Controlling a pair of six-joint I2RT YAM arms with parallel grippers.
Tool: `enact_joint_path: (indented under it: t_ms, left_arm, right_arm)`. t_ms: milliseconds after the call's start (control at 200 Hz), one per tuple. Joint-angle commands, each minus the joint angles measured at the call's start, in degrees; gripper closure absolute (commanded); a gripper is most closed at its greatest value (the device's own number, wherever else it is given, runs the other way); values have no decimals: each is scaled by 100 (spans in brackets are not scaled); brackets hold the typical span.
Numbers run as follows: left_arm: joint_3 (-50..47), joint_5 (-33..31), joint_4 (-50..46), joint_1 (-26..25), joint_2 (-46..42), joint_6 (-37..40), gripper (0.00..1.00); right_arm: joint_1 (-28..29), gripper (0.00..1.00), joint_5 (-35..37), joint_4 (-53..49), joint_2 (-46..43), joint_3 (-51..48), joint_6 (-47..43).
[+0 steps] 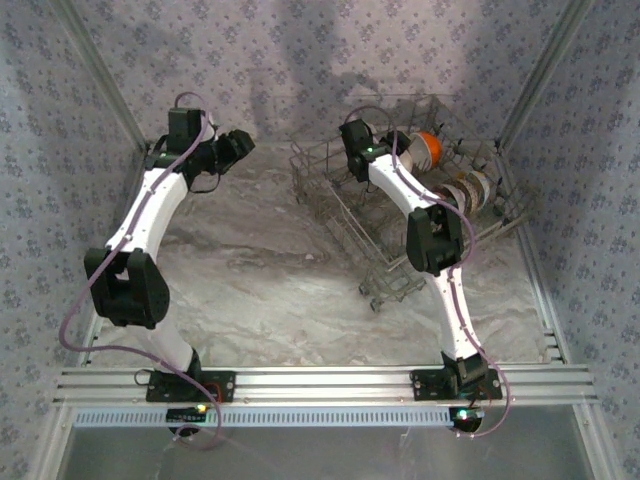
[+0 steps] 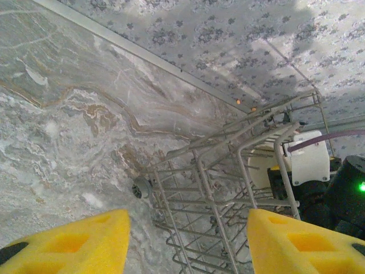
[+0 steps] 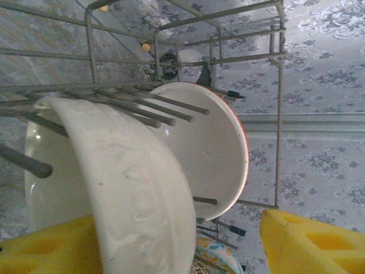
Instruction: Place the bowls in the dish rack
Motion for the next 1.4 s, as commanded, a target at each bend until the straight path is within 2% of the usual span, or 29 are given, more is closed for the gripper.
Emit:
enact_joint_path:
  t_ms: [0, 160, 490, 720, 974, 1194, 1284, 1394]
  left_arm:
    - [190, 45, -150, -81, -81, 18, 43]
    - [260, -55, -270, -175, -116, 62, 43]
    - [460, -327, -524, -551, -91, 73, 43]
    - [483, -590, -677, -787, -168, 87, 42]
    - [549, -872, -833, -1001, -232, 86, 42]
    - [1229, -1247, -1425, -1433, 62, 280, 37]
    - [1599, -1287, -1776, -1653, 260, 345, 36]
    - [1988, -1318, -2099, -1949, 545, 398, 36]
  right_arm:
    - [-54, 27, -242, -352, -46, 142, 273]
    - [-75, 25, -454, -395, -218, -68, 405]
    - [-48, 17, -1177, 157, -894, -738, 286]
    - [-109, 16, -1552, 301, -1184, -1010, 286]
    - [-57, 16, -2326, 653, -1686, -1356, 140]
    - [-236, 15, -3038, 602, -2417, -1350, 535]
    - [-445, 16, -3246, 360, -2701, -1337, 821]
    - [-923, 16, -3860, -197, -3087, -1407, 1516]
